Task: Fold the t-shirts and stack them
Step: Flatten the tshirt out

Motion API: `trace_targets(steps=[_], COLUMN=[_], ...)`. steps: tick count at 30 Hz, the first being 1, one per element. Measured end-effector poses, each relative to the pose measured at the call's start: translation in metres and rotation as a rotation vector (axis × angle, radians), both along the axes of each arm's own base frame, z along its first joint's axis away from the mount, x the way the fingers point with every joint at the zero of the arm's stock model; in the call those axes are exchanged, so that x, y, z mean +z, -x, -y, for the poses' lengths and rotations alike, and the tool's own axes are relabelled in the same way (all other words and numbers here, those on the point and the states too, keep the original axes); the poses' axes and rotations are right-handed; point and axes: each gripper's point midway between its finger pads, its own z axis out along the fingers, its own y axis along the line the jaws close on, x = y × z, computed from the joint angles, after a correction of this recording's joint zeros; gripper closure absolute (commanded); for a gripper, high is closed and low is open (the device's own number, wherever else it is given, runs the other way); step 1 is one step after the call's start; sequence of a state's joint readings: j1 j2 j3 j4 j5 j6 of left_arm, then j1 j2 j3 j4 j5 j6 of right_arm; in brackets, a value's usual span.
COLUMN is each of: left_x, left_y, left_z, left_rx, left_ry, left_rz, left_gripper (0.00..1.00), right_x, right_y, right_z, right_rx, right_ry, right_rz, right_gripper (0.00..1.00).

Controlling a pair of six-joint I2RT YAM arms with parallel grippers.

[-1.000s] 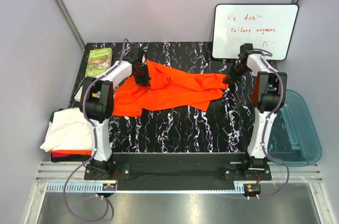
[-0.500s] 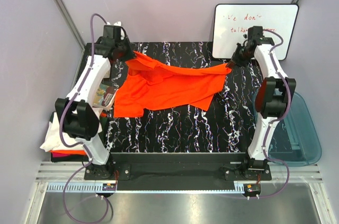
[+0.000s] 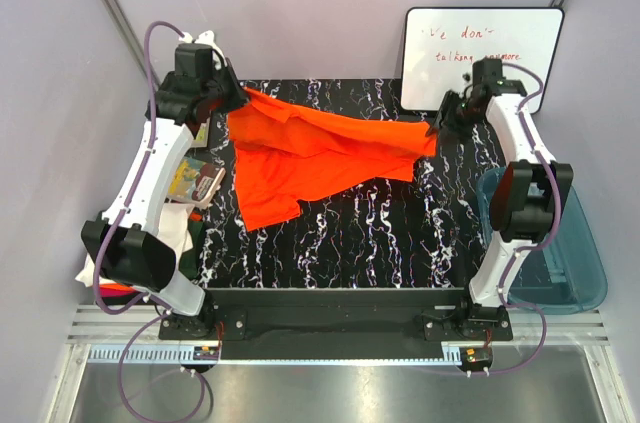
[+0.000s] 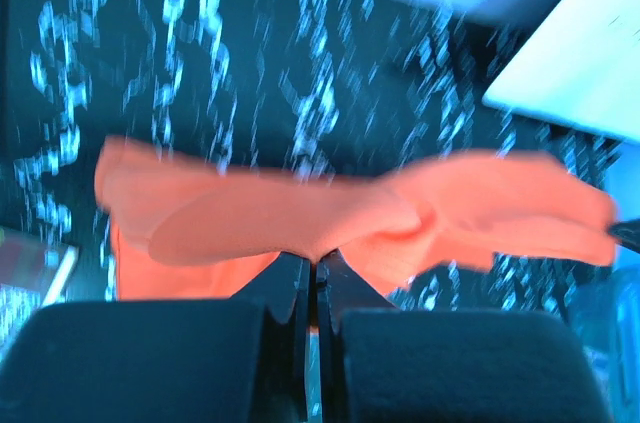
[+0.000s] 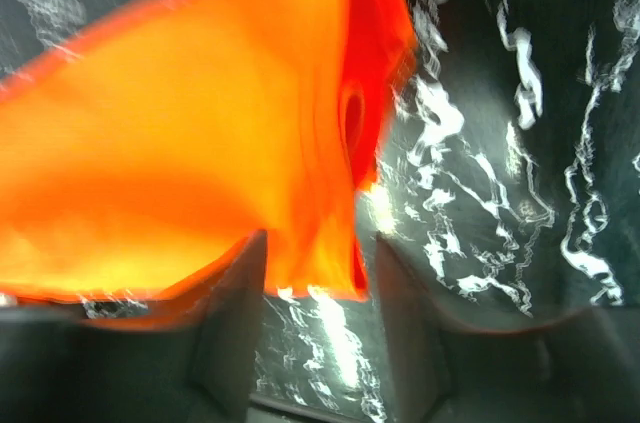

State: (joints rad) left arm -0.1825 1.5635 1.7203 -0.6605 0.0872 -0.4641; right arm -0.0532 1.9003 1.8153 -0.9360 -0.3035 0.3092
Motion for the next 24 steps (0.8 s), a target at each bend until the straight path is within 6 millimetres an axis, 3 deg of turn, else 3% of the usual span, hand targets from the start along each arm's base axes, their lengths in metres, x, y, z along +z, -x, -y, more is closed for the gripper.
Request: trace_targets(steps=[3, 7, 11, 20, 24], left_x=[-0.037, -0.085, -0.107, -0.103, -0.103], left_y=[0.011, 0.027, 0.037, 0.038, 0.039], left_z=[-0.001, -0.002, -0.004, 0.0, 0.003], left_rx=[-0.007, -0.011, -0.014, -0.026, -0.033], left_ry=[-0.012, -0.032, -0.04, -0.035, -0.035], left_rz=[-0.093, -0.218, -0.279, -0.264, -0.264], left_gripper=[1.0, 1.0, 1.0, 1.0, 1.0], right_x=[-0.054, -0.099, -0.107, -0.126, -0.125], right_y=[0.019, 0.042, 0.044, 0.053, 0.043], right_z=[-0.002, -0.003, -0.004, -0.022, -0.03], right_rx=[-0.005, -0.013, -0.024, -0.063, -0.068], right_ry=[-0.013, -0.022, -0.03, -0.15, -0.203], right_rz=[-0.14, -0.252, -0.261, -0.274, -0.249], right_gripper=[0.2, 0.16, 0.18, 0.35, 0.46])
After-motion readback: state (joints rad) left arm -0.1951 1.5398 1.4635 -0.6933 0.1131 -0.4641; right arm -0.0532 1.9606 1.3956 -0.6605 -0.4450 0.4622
